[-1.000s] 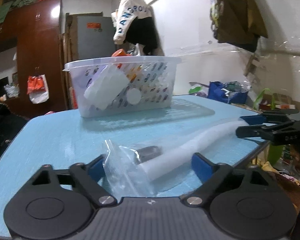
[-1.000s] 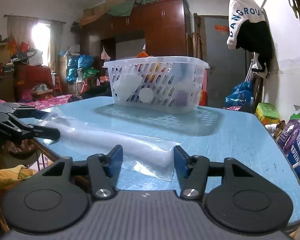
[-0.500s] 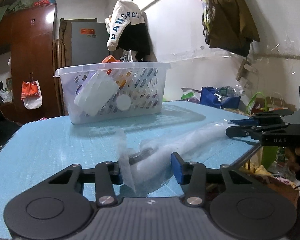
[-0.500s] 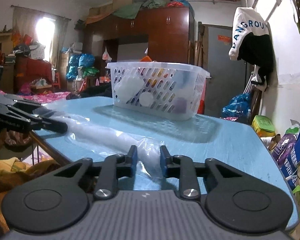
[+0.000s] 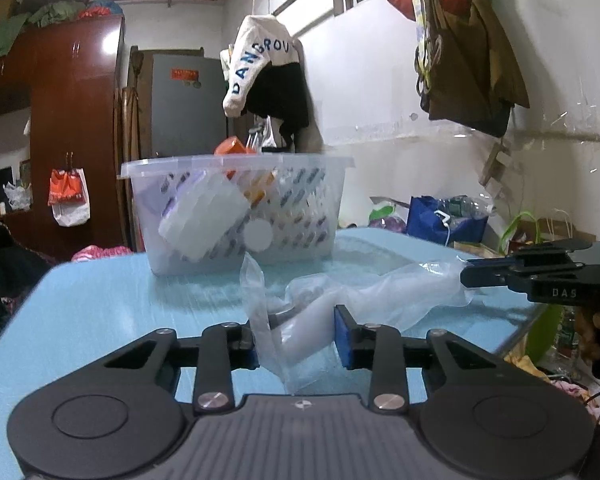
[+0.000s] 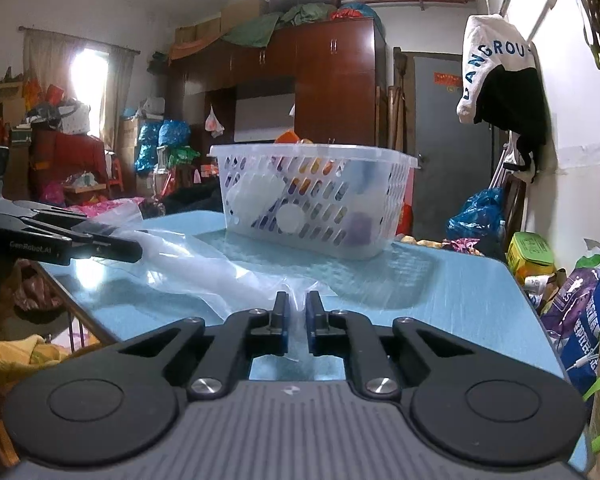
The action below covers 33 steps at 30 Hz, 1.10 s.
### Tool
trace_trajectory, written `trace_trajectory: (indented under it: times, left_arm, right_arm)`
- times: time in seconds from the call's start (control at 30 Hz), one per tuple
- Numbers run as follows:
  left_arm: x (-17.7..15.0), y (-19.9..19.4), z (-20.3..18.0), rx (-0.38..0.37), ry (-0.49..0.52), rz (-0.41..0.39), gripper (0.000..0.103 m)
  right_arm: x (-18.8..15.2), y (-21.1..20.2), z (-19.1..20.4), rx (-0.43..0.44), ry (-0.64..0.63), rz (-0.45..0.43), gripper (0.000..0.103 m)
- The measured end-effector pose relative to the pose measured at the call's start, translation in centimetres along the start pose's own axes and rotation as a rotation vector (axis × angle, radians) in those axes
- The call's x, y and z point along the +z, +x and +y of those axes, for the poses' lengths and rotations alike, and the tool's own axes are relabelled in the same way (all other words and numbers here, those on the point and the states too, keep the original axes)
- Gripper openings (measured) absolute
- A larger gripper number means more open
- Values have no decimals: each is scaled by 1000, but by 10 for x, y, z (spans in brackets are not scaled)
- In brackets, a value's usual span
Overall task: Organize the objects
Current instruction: 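Lift the wrapped foam tube with both grippers and carry it over the basket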
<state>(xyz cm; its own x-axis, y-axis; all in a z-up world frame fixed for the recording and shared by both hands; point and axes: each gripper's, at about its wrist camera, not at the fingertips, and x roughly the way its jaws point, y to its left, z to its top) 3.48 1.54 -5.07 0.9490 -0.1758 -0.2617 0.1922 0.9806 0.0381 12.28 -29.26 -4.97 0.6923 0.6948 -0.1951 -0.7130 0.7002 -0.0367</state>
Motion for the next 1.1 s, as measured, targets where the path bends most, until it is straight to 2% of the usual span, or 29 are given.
trace_trajectory:
  times: [0.17,0.4,0.6,0.83,1.1]
  left_arm:
    - [24,1,5,16,12,-40,36]
    - [88,15,25,38,28,-107,36]
    - [144,44,42,76,47,-122,37]
    - [187,100,69,111,31,-70,37]
    - [187,159,98,134,-22,20,37]
  right_arm:
    - [28,6,-7,5,-12,-28,10]
    - [86,24,-22,4,-26,-79,10]
    - [133,51,-32,-27,-54,-100,10]
    - [166,109,-50,-52,-28,-58,10]
    - [156,152,-60,-97,-1,28,10]
